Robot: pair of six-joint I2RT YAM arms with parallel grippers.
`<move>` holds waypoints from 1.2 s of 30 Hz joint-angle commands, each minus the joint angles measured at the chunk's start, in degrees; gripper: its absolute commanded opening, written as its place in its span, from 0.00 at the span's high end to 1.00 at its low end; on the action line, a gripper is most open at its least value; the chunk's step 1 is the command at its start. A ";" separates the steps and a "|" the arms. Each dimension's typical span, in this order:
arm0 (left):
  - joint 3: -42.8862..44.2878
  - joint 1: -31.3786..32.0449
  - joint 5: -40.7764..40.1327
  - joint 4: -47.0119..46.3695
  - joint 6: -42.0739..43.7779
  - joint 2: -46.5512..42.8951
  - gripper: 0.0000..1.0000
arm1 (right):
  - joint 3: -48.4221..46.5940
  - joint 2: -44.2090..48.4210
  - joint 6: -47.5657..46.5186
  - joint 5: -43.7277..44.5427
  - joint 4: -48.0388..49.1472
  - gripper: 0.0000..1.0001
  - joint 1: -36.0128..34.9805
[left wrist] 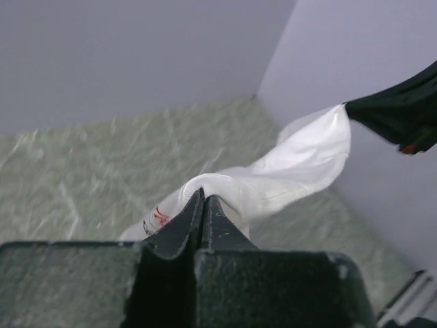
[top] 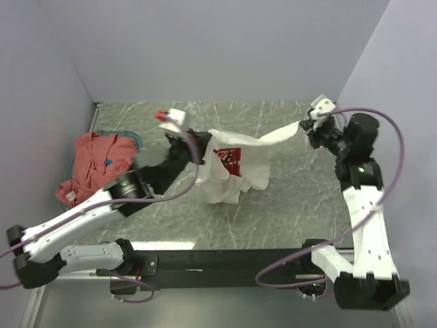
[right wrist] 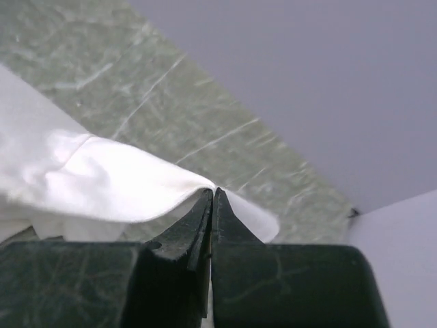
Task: Fold and stack the t-shirts
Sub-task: Flatten the tshirt out
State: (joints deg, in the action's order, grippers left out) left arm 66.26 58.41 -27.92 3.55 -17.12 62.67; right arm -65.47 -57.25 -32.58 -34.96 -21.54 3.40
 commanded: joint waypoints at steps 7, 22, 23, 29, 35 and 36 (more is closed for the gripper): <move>8.09 0.12 26.47 -5.58 0.78 -9.76 0.99 | -32.41 3.99 8.66 5.43 -11.85 1.00 0.73; 19.45 2.85 39.11 -9.71 -9.42 -2.46 1.00 | -61.54 -10.15 20.53 15.27 -8.09 1.00 0.82; 17.95 2.85 37.08 -9.53 -9.42 -3.43 1.00 | -60.31 -11.38 21.41 13.01 -7.04 1.00 0.73; -3.91 2.67 8.48 -7.34 -17.04 -14.59 1.00 | -58.46 -31.38 15.28 20.62 -6.85 1.00 -15.13; -27.56 -8.37 -4.25 -2.16 -33.72 -19.87 1.00 | -60.64 -55.36 12.46 29.75 -2.03 1.00 -23.87; -30.20 -12.06 -1.03 -2.84 -35.07 -19.70 1.00 | -60.39 -57.77 11.67 31.78 -0.27 1.00 -26.40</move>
State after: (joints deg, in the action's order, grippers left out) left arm 42.74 53.21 -22.87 -2.74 -41.63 42.92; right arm -125.32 -108.88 -17.21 -12.47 -25.56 -19.09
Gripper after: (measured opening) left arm 0.012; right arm 0.007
